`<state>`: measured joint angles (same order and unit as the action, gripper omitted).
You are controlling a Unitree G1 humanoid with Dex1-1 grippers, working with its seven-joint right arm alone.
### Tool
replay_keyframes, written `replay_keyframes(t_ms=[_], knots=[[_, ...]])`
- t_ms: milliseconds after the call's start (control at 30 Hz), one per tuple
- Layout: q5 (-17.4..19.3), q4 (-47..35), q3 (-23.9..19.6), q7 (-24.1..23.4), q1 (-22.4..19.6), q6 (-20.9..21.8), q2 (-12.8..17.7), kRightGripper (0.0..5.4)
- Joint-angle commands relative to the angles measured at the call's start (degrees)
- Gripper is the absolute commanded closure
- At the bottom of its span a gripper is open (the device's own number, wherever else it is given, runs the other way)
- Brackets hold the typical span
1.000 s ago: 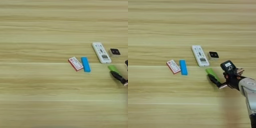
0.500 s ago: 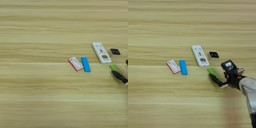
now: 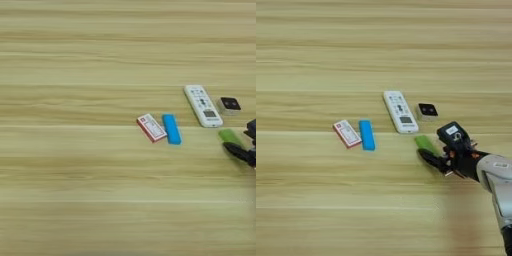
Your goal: Move the objects on the table
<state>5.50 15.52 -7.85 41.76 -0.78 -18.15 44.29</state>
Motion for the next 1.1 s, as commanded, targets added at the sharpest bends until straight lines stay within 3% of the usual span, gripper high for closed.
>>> replay_keyframes(t_ms=[33, 400, 567, 767, 1100], knots=[[-2.13, 4.56, 4.81, 1.9, 2.89, -2.32, -1.1, 2.6], [-2.4, 5.63, 5.84, 2.51, 2.03, -2.11, -1.98, 3.93], [-2.5, 5.96, 5.41, 1.09, 0.83, -1.51, -2.91, 3.94], [-0.11, 3.72, 2.26, -2.59, -1.67, -1.84, -5.23, 3.96], [2.55, -11.48, -2.98, -9.1, -0.95, -7.71, -7.52, 3.99]])
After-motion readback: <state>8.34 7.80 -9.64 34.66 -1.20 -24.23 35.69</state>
